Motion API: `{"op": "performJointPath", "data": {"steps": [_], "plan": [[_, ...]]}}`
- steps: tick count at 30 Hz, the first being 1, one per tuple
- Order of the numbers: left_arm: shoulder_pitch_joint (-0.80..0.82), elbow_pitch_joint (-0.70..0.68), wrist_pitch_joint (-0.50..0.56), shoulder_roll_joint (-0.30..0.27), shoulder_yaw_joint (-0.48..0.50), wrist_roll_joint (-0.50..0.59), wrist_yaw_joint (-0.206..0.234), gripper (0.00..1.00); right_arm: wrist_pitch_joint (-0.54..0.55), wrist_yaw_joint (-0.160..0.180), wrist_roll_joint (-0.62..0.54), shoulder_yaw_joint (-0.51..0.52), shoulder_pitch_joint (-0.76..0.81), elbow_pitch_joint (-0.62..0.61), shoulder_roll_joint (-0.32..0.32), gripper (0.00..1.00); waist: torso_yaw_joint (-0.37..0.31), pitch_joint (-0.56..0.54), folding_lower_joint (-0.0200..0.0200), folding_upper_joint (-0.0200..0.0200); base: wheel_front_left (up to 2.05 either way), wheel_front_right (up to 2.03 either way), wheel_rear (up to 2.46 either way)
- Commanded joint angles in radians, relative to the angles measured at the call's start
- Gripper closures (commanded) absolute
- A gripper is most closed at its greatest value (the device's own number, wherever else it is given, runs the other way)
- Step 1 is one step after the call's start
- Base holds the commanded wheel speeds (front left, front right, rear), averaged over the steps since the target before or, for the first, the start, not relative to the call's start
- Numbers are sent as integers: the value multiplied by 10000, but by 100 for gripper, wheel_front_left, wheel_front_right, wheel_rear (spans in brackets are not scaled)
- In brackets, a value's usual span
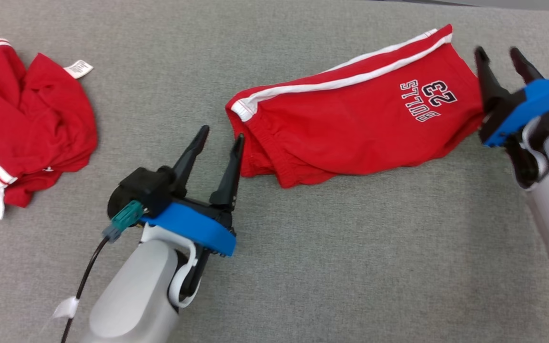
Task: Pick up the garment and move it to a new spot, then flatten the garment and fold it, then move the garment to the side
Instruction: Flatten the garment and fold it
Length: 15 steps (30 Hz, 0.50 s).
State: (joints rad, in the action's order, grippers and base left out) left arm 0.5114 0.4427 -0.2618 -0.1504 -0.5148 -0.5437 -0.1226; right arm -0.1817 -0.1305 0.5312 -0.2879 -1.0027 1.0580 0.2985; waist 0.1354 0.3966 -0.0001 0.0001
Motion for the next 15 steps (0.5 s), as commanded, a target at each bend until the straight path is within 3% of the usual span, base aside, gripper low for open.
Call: {"op": "performJointPath", "data": {"steps": [1, 6, 11, 15], "plan": [[-322, -433, -43, -129, 355, 225, 130, 0, -26, -5, 82, -147, 227, 148, 304, 0, 84, -61, 1, -1, 0, 0, 0], [-1010, -1499, -36, -206, 1548, 924, 554, 0, 169, -5, 245, -442, 445, 533, 742, 0, 307, -118, 1, -1, 0, 0, 0], [-1653, -2396, -37, 86, 2833, 1826, 924, 0, 448, -5, 369, -709, 466, 899, 803, 0, 436, -80, 1, -1, 0, 0, 0], [-2178, -2829, -37, 412, 3668, 2396, 956, 0, 634, -5, 381, -925, 483, 1128, 764, 0, 527, -84, 1, -1, 0, 0, 0]]}}
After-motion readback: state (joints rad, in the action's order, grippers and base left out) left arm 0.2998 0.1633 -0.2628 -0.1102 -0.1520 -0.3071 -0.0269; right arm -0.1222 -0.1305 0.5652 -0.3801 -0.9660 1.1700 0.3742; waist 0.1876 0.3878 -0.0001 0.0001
